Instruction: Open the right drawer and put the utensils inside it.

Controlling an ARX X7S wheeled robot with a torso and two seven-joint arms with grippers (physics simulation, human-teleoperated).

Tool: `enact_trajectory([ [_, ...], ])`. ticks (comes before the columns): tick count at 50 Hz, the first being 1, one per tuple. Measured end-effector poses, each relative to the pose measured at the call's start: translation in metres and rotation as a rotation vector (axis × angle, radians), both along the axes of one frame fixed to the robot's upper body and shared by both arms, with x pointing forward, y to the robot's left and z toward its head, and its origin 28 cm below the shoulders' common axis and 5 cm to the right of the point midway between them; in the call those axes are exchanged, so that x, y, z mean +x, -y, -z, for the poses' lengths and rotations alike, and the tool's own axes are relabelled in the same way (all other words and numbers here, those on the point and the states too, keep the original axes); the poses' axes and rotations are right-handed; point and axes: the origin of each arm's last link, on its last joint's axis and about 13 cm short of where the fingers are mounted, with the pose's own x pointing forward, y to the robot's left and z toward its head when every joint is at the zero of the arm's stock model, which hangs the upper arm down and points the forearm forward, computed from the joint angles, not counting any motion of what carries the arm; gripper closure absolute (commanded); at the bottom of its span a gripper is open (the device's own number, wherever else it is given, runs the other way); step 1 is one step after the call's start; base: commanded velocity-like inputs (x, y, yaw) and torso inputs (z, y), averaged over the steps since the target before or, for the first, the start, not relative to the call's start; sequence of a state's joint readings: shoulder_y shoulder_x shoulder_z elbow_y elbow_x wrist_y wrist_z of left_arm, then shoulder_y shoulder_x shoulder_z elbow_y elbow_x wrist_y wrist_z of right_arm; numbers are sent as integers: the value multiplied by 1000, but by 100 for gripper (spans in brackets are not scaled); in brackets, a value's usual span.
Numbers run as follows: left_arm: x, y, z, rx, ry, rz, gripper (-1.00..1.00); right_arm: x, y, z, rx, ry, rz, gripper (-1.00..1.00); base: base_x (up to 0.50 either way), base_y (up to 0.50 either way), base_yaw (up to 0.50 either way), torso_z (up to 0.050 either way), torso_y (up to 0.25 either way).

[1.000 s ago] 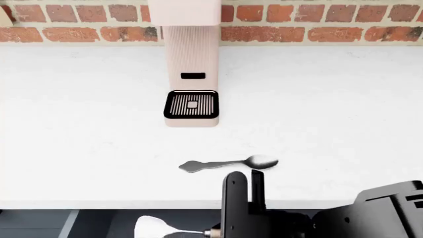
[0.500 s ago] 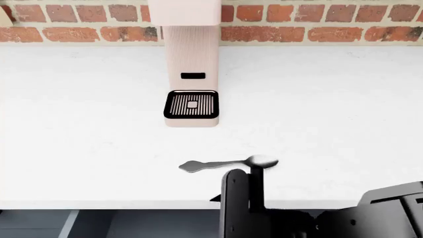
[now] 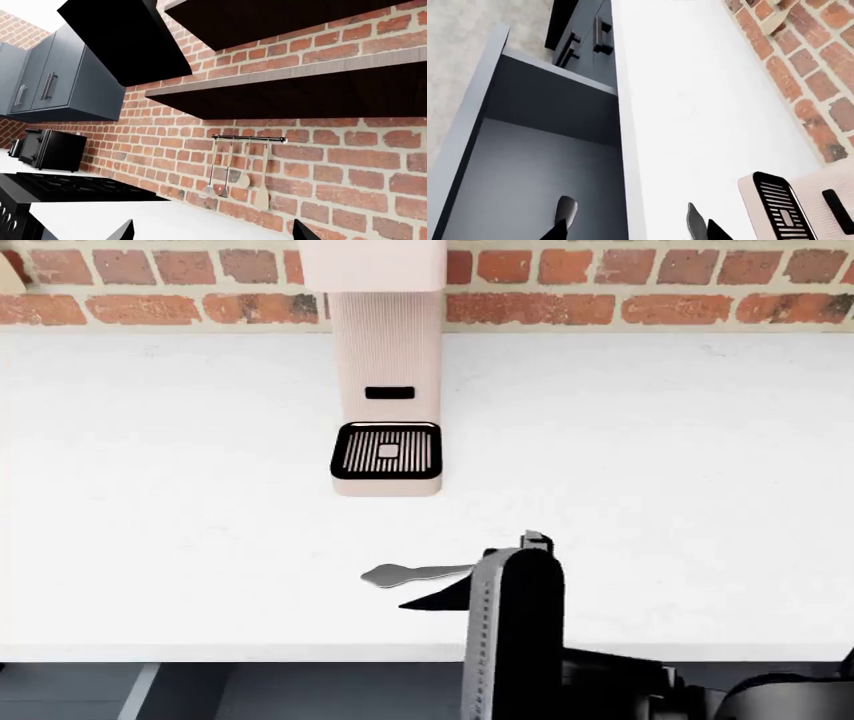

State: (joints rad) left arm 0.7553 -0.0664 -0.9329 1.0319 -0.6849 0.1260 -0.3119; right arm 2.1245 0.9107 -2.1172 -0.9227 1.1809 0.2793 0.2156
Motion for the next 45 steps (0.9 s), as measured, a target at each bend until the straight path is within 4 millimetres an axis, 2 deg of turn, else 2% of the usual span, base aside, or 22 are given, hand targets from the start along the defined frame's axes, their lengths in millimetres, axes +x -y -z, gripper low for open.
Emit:
enact_trajectory([
  [8, 0, 0, 0, -1, -1, 1, -100, 7, 6, -10, 39, 19, 65, -100, 0, 0, 0, 0, 0],
  [24, 3, 0, 2, -3, -9, 4, -100, 35, 15, -58, 9, 89, 212, -100, 0, 0, 0, 0, 0],
  [34, 5, 1, 3, -5, -17, 7, -100, 61, 22, -68, 18, 39, 293, -100, 0, 0, 0, 0, 0],
  [45, 7, 1, 4, -6, -22, 8, -100, 85, 24, -69, 105, -97, 306, -100, 0, 0, 0, 0, 0],
])
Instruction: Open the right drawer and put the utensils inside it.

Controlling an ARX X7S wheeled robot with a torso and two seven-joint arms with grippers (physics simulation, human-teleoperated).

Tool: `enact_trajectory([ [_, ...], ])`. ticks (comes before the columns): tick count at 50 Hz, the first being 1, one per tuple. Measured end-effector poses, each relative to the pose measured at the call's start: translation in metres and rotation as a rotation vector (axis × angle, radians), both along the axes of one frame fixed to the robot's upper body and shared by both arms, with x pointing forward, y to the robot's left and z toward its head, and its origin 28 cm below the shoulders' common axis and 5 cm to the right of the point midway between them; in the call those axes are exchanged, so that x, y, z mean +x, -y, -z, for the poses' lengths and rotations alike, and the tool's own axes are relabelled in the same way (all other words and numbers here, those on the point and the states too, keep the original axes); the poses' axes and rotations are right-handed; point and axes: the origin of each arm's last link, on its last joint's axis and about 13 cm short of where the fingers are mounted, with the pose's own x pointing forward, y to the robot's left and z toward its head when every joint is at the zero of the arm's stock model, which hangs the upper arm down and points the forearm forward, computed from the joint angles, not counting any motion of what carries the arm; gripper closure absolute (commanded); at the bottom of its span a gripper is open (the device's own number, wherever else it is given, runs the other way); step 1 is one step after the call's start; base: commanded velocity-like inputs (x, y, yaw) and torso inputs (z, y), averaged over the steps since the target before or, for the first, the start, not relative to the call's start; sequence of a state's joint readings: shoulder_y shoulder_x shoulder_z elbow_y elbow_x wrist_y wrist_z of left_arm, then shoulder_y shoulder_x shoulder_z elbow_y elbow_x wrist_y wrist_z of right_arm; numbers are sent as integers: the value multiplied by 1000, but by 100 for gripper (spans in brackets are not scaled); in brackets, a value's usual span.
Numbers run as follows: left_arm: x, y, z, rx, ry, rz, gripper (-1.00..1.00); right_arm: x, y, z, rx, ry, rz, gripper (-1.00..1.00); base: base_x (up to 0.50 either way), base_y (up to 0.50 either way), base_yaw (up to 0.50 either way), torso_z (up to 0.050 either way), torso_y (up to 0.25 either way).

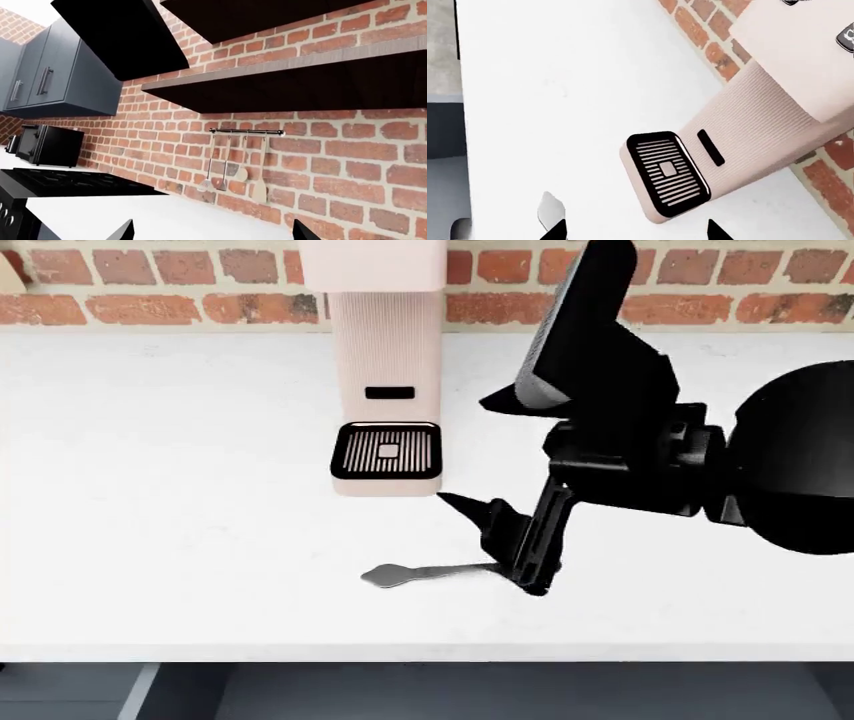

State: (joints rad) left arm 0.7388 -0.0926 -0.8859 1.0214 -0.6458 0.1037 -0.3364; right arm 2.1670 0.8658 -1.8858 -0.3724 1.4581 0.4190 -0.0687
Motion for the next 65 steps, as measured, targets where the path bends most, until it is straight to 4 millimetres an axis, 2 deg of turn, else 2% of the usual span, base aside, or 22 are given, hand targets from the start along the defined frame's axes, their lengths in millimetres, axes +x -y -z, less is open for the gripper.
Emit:
enact_trajectory([
  [11, 1, 0, 0, 0, -4, -1, -100, 16, 5, 1, 27, -202, 53, -100, 0, 0, 0, 0, 0],
  [22, 0, 0, 0, 1, -2, -4, -100, 23, 14, 10, -30, -316, 90, -100, 0, 0, 0, 0, 0],
  [36, -1, 1, -2, 7, 1, -9, -100, 28, 20, 18, -131, -339, 93, -100, 0, 0, 0, 0, 0],
  [54, 0, 2, -3, 15, -2, -11, -100, 40, 13, 33, -200, -301, 12, -100, 0, 0, 0, 0, 0],
  [65, 1, 2, -2, 16, -6, -12, -100, 51, 12, 44, -184, -349, 7, -100, 0, 0, 0, 0, 0],
])
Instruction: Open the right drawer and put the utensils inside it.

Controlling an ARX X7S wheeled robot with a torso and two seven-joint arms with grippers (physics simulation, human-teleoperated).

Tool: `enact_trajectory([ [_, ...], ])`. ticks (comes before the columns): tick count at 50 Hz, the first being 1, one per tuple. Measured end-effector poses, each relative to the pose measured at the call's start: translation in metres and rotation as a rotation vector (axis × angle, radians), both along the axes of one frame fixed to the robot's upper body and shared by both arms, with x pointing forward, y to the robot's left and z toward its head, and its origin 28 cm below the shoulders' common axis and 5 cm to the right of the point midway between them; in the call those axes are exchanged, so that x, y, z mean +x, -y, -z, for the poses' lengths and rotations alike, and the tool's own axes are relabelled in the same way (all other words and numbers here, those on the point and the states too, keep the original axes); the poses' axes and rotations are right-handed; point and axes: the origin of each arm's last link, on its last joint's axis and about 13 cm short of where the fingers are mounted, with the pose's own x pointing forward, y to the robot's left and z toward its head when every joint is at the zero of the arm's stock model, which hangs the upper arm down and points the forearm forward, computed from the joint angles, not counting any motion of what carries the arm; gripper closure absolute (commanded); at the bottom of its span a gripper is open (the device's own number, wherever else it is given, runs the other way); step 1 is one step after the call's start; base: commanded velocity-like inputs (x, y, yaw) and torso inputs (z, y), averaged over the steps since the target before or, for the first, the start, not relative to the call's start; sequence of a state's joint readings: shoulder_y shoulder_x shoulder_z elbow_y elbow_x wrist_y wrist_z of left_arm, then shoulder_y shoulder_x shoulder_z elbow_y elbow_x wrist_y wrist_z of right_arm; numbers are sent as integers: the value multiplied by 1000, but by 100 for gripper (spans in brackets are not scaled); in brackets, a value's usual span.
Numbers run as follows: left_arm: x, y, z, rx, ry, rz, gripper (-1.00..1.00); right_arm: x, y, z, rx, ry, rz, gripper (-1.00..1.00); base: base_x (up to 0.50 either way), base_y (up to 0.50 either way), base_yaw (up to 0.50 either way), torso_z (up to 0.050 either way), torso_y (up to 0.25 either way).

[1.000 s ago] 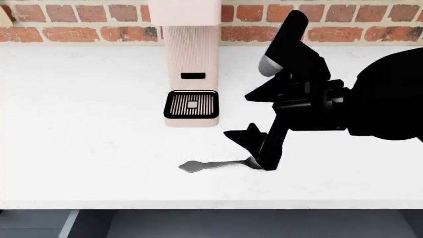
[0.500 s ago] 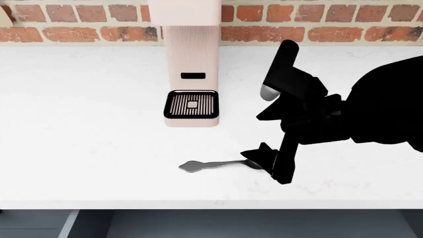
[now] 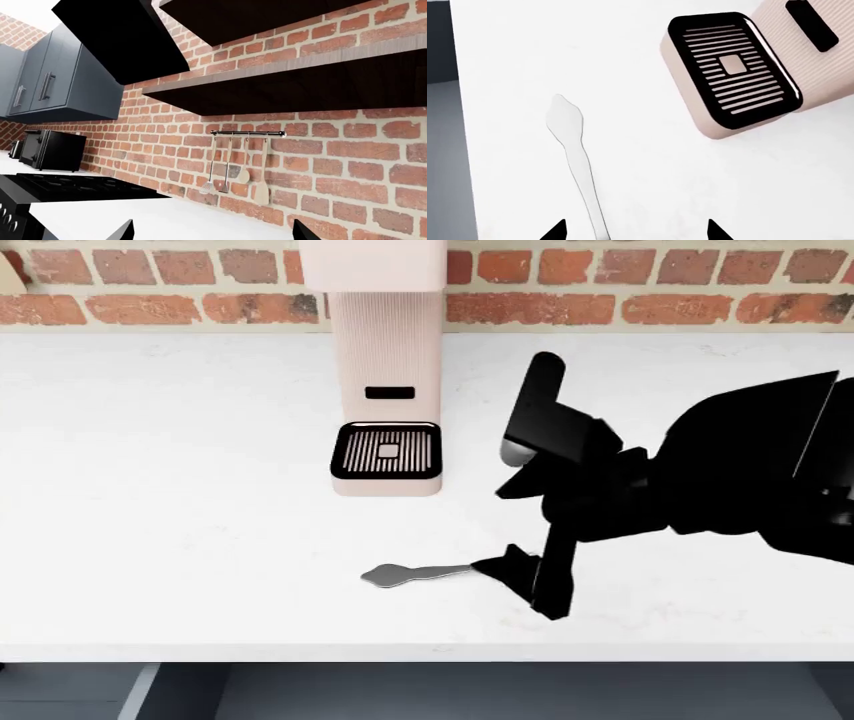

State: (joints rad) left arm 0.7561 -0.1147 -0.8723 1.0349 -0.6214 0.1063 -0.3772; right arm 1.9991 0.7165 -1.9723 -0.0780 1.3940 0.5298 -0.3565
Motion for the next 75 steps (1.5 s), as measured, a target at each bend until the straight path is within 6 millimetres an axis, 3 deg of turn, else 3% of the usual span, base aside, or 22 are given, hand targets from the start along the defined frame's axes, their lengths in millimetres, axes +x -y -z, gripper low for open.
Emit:
enact_trajectory([
  [38, 0, 1, 0, 4, -1, 0, -100, 15, 3, 33, 71, -213, 85, -100, 0, 0, 0, 0, 0],
  [71, 1, 1, 0, 4, 1, -2, -100, 31, 0, 28, 96, -327, 196, -100, 0, 0, 0, -1, 0],
  [72, 1, 1, 0, 4, 1, -2, -100, 31, 0, 28, 93, -322, 192, 100, 0, 0, 0, 0, 0],
  [75, 0, 1, 0, 4, 2, -2, -100, 29, -3, 29, 96, -322, 179, 100, 0, 0, 0, -4, 0],
])
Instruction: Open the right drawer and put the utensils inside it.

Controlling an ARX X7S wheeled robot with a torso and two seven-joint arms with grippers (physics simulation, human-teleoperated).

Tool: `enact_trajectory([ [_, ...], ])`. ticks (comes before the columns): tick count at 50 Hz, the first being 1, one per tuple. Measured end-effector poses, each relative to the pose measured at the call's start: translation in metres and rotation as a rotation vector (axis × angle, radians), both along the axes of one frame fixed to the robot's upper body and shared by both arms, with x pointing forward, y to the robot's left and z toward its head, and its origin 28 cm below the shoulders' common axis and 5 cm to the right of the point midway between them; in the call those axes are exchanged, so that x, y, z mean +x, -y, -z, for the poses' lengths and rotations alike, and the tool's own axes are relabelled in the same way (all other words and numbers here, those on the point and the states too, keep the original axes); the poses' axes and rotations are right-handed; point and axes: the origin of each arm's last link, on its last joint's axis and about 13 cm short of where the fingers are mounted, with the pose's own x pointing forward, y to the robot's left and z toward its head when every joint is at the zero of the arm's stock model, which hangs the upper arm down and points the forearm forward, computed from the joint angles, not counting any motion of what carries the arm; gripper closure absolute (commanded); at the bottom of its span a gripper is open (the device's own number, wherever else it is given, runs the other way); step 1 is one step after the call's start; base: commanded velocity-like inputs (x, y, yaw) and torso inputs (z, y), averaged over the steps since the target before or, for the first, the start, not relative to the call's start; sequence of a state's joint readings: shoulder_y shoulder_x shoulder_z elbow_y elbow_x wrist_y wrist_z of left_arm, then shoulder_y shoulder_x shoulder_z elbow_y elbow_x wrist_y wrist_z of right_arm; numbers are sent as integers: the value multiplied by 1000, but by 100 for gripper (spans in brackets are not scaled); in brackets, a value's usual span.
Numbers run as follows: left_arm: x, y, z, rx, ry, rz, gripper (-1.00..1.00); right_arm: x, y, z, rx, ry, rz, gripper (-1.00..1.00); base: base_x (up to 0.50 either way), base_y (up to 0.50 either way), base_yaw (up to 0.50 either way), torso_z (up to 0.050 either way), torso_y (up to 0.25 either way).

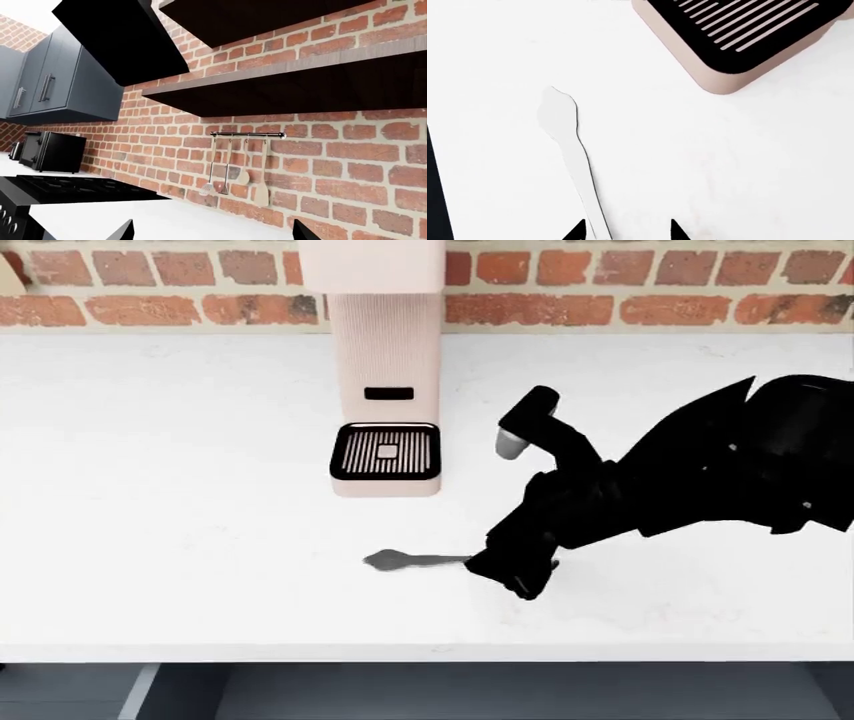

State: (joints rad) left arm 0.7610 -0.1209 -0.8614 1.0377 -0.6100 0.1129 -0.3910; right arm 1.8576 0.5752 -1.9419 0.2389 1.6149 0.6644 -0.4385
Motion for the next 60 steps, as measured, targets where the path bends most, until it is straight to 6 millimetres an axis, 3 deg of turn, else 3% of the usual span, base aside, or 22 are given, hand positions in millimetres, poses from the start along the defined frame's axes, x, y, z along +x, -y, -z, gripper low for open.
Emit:
enact_trajectory([
  [40, 1, 0, 0, 0, 0, 4, -100, -17, -13, -10, -121, 144, -114, 100, 0, 0, 0, -1, 0],
  [60, 1, 0, 1, -3, -2, 4, -100, -20, -8, -8, -145, 193, -86, 100, 0, 0, 0, 0, 0],
])
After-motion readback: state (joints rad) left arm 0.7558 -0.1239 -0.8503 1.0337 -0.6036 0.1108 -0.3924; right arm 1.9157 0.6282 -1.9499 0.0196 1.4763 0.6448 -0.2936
